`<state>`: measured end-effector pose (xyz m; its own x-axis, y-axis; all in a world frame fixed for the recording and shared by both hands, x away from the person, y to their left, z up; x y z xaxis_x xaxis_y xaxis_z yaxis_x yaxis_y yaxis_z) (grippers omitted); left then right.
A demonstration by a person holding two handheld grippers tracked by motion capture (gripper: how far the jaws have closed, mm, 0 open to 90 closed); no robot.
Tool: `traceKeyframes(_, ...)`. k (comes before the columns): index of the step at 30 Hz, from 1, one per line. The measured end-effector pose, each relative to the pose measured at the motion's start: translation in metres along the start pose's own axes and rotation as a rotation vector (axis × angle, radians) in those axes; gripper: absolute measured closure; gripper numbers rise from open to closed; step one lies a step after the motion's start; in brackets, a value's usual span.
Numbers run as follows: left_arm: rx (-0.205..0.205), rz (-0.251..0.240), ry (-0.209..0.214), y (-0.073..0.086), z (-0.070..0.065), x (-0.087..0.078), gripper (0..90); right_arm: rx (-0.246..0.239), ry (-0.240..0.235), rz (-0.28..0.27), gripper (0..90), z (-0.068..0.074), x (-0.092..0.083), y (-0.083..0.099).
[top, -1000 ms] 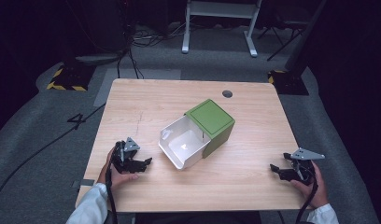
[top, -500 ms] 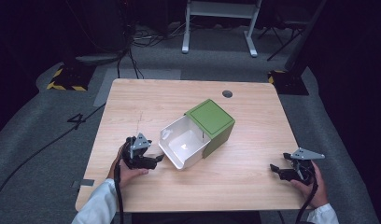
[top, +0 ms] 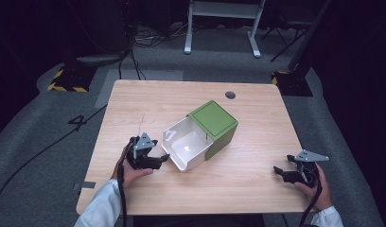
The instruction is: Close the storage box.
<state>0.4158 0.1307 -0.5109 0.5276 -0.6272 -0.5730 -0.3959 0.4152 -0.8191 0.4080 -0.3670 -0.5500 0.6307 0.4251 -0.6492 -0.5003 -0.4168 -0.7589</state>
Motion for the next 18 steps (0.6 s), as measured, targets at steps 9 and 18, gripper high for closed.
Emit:
traceKeyframes(9,-0.045,-0.021,0.02,-0.014,0.002,0.011,35.1,-0.003,0.002,-0.001,16.7,0.0,0.0,0.0)
traceKeyframes(18,-0.052,-0.03,-0.075,-0.029,0.009,0.027,70.1,-0.004,0.001,-0.001,16.7,0.0,0.0,0.0)
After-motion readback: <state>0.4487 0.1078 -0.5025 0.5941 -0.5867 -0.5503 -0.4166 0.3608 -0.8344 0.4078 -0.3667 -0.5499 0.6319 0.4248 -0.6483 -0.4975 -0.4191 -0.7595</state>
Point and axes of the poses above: each handheld gripper's, and its own axes: x roughly forward along the jaws, y roughly out of its underside, z roughly to its left, the point moved 7 cm from there along x, roughly forward along the jaws, and after that the axes turned 1 degree about -z, right-handed, at the moved point
